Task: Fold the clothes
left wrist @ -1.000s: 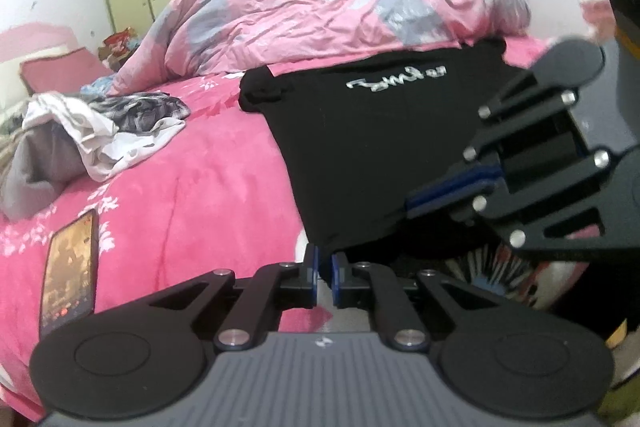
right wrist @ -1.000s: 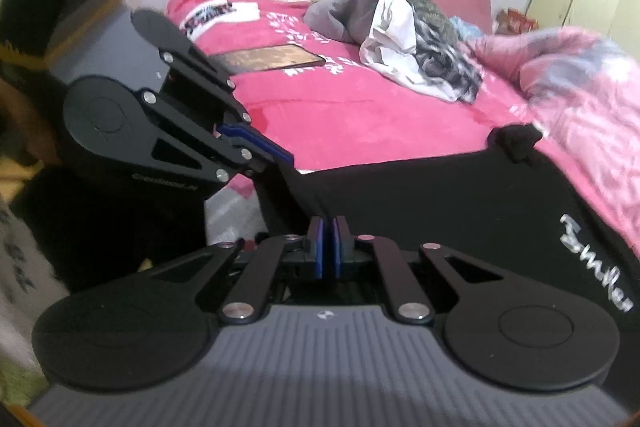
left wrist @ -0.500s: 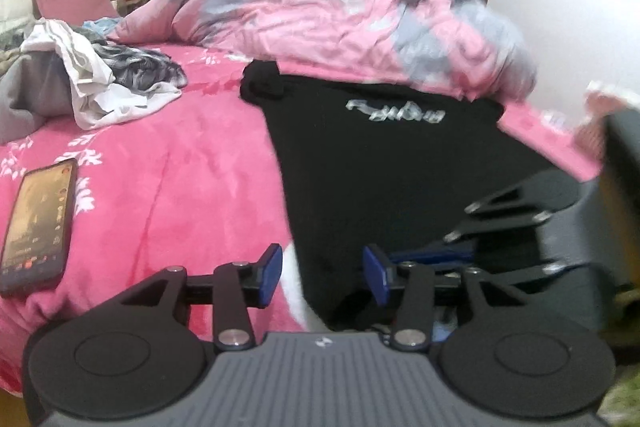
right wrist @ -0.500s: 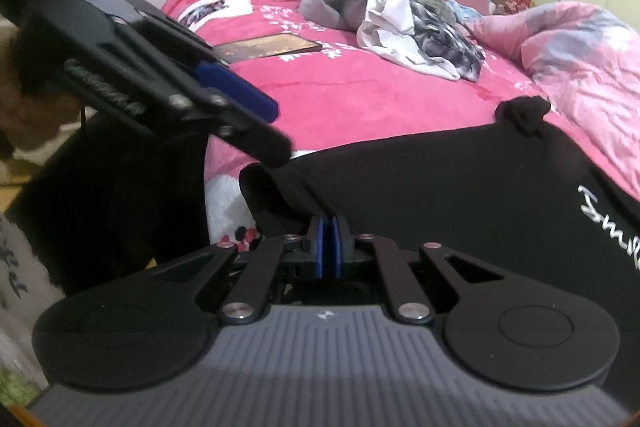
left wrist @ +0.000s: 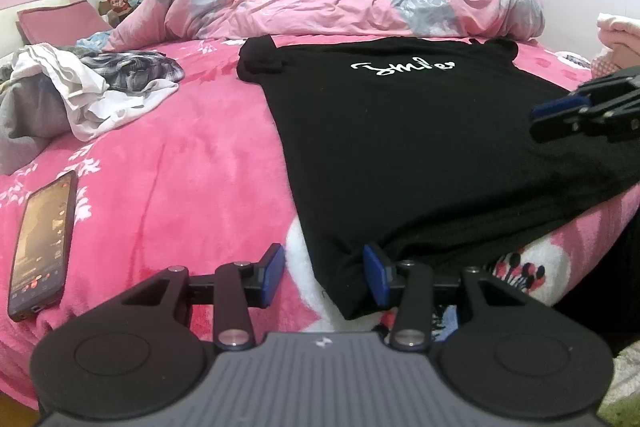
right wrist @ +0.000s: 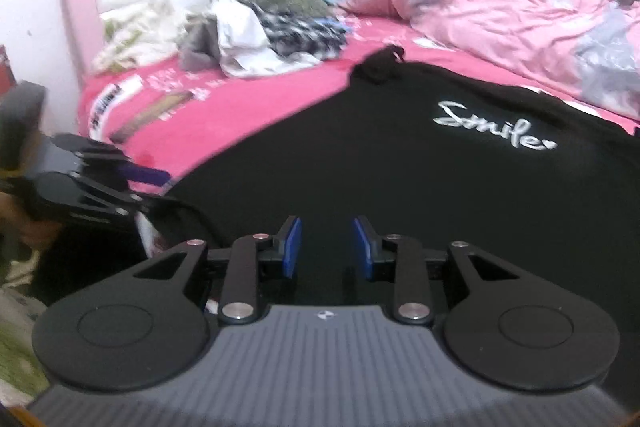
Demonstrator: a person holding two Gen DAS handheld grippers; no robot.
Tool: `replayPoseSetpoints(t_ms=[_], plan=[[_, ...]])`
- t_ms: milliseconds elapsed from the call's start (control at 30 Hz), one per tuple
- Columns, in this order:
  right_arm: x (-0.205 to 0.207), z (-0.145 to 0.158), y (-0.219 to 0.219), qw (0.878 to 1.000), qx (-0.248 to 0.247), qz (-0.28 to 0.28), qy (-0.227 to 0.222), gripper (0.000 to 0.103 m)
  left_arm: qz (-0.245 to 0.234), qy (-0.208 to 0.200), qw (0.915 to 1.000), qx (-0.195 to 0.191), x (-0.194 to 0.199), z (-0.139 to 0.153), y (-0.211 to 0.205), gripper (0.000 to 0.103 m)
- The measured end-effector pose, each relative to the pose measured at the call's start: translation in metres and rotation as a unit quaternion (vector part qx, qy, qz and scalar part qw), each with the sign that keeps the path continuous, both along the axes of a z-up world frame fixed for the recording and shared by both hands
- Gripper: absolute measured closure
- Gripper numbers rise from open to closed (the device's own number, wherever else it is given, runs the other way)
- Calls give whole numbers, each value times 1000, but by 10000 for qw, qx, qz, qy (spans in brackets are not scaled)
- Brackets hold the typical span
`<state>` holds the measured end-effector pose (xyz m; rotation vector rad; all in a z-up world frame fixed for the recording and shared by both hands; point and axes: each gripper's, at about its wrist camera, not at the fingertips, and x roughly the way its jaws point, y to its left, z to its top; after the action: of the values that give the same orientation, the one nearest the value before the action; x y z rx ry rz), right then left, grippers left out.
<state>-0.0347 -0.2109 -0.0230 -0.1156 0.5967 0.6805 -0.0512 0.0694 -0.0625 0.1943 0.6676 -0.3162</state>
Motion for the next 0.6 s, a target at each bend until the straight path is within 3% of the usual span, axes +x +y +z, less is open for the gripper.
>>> replayPoseSetpoints(t_ms=[167, 267, 300, 600], plan=[[13, -25, 24, 9977, -545, 290, 272, 77, -30, -18, 9999, 96, -4, 0, -2, 57], [6, -26, 36, 9959, -848, 318, -4, 101, -72, -54, 9999, 137, -5, 0, -3, 57], [6, -24, 37, 9956, -895, 259, -82, 103, -93, -63, 9998, 137, -6, 0, -2, 57], [19, -21, 47, 9926, -1082, -246, -503, 103, -198, -99, 9997, 141, -7, -2, 1, 55]])
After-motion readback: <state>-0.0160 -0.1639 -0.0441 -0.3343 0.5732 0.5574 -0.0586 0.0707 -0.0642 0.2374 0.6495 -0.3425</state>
